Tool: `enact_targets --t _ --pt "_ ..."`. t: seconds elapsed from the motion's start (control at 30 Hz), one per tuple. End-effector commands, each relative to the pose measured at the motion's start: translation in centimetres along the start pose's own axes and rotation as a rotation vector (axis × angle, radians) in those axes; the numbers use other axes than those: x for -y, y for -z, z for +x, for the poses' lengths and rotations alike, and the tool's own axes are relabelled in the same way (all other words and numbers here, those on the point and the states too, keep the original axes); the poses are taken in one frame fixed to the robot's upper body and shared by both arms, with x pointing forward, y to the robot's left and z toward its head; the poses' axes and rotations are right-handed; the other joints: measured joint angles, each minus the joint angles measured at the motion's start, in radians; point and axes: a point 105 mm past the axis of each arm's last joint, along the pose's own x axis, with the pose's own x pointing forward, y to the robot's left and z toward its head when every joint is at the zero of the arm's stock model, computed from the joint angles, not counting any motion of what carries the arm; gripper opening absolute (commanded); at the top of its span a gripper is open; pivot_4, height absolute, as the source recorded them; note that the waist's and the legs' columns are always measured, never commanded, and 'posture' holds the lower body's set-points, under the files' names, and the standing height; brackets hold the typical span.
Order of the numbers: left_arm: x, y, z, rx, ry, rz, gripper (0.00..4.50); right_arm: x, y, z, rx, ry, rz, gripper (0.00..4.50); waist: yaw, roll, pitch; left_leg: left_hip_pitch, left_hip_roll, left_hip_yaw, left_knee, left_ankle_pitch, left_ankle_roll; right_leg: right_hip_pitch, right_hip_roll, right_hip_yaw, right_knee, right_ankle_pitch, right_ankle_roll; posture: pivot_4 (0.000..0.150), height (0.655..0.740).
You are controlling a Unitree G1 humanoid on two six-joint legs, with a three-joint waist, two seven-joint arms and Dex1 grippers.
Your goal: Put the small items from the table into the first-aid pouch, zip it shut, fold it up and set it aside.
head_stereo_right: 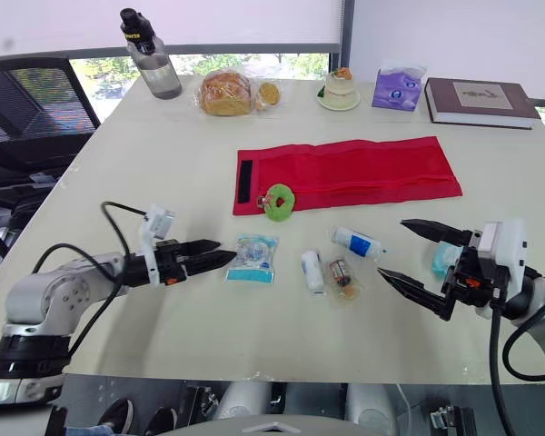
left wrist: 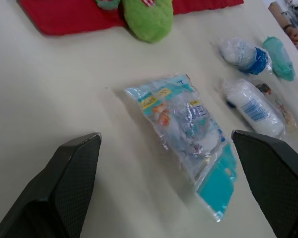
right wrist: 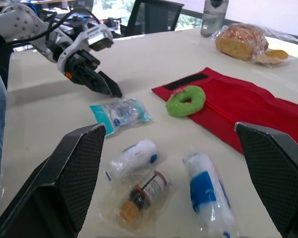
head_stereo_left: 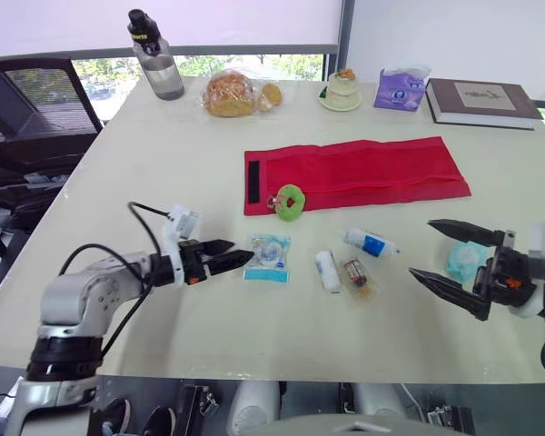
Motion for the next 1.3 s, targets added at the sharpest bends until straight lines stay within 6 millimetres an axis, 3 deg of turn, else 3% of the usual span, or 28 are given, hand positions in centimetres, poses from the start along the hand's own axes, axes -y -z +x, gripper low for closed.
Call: enact_targets --t 0.03,0.17,0.23,0.3,0.33,0.5,0.6,0.77,0.97,1.13,1.3 --pt "0.3 1.1 1.4 -0.111 0.0 -0.123 4.5 -0.4 -0.9 0.6 0.037 -0.006 -0.04 4.43 0.001 0.0 0.0 0.0 -0.001 0.0 0.0 0.0 0.0 0.0 0.0 0.0 0.0 0.0 0.0 0.15 0.74" --pt "1.4 1.1 2.5 -0.148 0.047 -0.145 4.5 -0.3 -0.6 0.6 0.04 0.006 -0.047 4.43 -0.001 0.0 0.0 0.0 -0.001 0.0 0.002 0.0 0.0 0.001 0.001 0.001 0.001 0.0 0.0 0.15 0.74" --pt "1.6 1.1 2.7 -0.151 0.057 -0.153 4.05 -0.2 -0.4 0.4 0.032 0.013 -0.051 4.5 0.0 0.0 0.0 0.001 -0.001 -0.001 0.002 0.0 0.0 0.001 0.001 0.003 0.001 0.0 0.0 0.15 0.74" --pt "1.8 1.2 2.8 -0.155 0.07 -0.157 3.42 -0.2 -0.3 0.3 0.032 0.019 -0.055 4.5 -0.001 0.0 0.0 0.0 -0.001 -0.001 0.002 0.0 0.0 0.001 0.001 0.003 0.001 0.0 0.0 0.15 0.74" --pt "1.8 1.2 2.8 -0.157 0.072 -0.158 2.7 -0.2 -0.3 0.4 0.034 0.022 -0.057 4.5 -0.001 0.0 0.0 0.0 -0.001 0.0 0.002 0.0 0.0 0.001 0.001 0.003 0.001 0.0 0.0 0.15 0.74" --pt "1.9 1.3 2.7 -0.15 0.08 -0.162 0.85 -0.4 -0.1 0.5 0.04 0.022 -0.053 4.5 -0.004 0.0 0.0 0.0 -0.001 -0.001 0.002 0.0 0.0 0.0 0.001 0.003 0.001 0.0 0.0 0.15 0.74" --pt "2.0 0.7 2.7 -0.11 0.096 -0.157 0.03 -0.4 0.0 0.7 0.038 0.017 -0.053 4.5 -0.003 -0.001 0.0 0.0 -0.001 -0.001 0.002 0.0 0.0 0.0 0.001 0.003 0.001 0.0 0.0 0.15 0.74" --pt "2.5 -1.7 2.4 0.027 0.138 -0.132 0.03 0.0 -0.5 1.2 0.078 0.04 -0.008 4.5 -0.004 -0.002 0.001 0.0 -0.001 -0.001 0.002 0.0 0.0 0.0 0.001 0.003 0.001 0.0 0.0 0.15 0.74" --pt "4.4 -5.8 2.1 0.197 0.211 -0.065 0.03 0.8 -1.0 3.6 0.114 0.178 0.086 4.5 -0.003 -0.002 0.001 0.0 0.0 -0.002 0.002 0.0 0.0 0.0 0.001 0.003 0.001 0.0 0.0 0.15 0.74" --pt "7.3 -9.1 3.0 0.319 0.308 -0.035 0.03 0.5 -1.0 6.1 0.092 0.18 0.23 4.5 -0.002 -0.003 0.001 -0.001 -0.001 -0.002 0.004 0.0 0.0 0.0 0.001 0.003 0.001 0.001 0.0 0.15 0.74" --pt "10.6 -10.3 3.9 0.326 0.417 0.016 0.03 1.2 -1.7 9.1 0.101 0.205 0.403 4.5 -0.012 -0.005 0.003 -0.001 -0.001 -0.001 0.004 0.0 0.0 0.0 0.001 0.004 0.002 0.001 0.001 0.15 0.74"
